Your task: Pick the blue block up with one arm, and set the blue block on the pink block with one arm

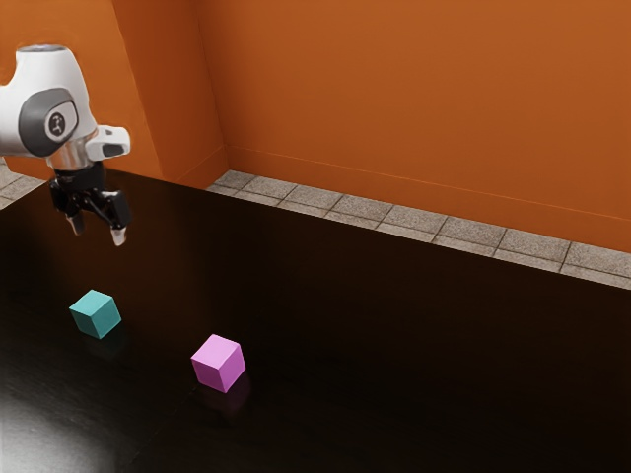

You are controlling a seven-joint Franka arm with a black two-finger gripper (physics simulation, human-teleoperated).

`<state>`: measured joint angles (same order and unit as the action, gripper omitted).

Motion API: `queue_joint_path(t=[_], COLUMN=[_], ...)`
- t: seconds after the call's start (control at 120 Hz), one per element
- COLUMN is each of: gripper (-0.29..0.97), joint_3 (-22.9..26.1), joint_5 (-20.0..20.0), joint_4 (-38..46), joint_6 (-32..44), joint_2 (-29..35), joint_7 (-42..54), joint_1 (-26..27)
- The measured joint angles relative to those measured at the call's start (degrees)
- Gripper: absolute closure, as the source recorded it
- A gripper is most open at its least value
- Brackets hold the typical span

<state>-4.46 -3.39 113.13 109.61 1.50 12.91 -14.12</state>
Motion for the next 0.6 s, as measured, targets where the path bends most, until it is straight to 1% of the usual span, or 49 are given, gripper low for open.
queue_joint_path(t=[0.133,0.225,0.3,0.45,0.6], gripper=[0.00,0.00,0.00,0.00,0.00], joint_3=[-1.0,-2.3,-3.1,-5.1,-5.9], joint_5=[0.1,0.1,0.0,0.1,0.5], joint_4=[8.8,10.7,12.1,13.2,13.3], joint_6=[10.0,15.7,19.4,24.0,26.2], joint_2=[-1.1,-3.7,-4.6,-5.1,-6.3], joint_7=[4.1,6.3,8.0,11.8,15.5], joint_1=[-2.4,-3.4,-3.3,-0.3,-0.6])
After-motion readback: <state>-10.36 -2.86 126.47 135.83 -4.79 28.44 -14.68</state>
